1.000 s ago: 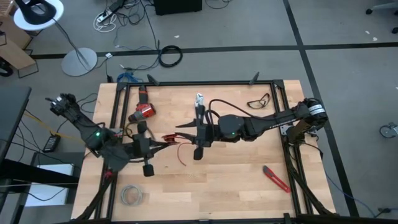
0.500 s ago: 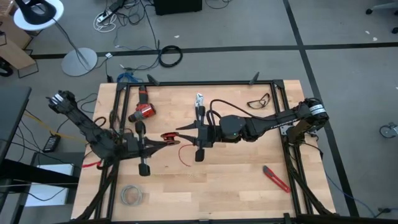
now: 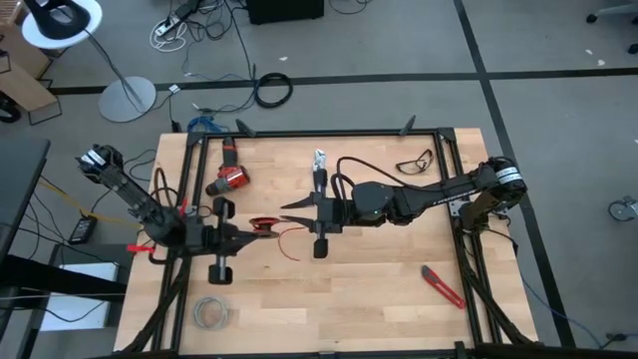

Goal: Coil cords
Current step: Coil the red wire onto the black spool

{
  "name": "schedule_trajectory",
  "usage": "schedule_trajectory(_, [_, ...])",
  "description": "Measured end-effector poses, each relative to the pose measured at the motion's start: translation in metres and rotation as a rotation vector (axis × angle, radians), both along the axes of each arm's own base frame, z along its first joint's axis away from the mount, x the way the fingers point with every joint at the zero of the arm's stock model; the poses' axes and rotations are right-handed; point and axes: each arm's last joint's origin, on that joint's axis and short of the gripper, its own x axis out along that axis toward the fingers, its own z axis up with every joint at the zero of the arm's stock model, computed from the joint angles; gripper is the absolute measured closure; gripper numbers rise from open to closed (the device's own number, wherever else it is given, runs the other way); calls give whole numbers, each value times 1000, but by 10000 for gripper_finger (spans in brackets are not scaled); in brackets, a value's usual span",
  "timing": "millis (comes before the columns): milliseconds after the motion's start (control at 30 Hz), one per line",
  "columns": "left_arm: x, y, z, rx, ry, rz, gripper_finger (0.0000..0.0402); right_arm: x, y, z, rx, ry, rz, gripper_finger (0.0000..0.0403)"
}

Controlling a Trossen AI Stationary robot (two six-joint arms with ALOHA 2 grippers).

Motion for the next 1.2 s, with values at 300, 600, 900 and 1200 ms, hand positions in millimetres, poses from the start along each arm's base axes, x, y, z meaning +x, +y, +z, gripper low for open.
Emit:
schedule_trajectory(300, [-3, 0, -4, 66, -65, -35, 401, 2, -7, 4, 45, -46, 59, 326])
schedule_trajectory(600, [-5, 2, -1, 89, -123, -36, 401, 5, -6, 0, 43, -25, 99, 327])
schedule_trajectory(900, [-1, 7, 0, 105, -152, -37, 401, 5, -4, 0, 43, -35, 148, 326])
schedule_trajectory(1200, [11, 10, -6, 102, -149, -46, 401, 5, -4, 0, 44, -40, 147, 326])
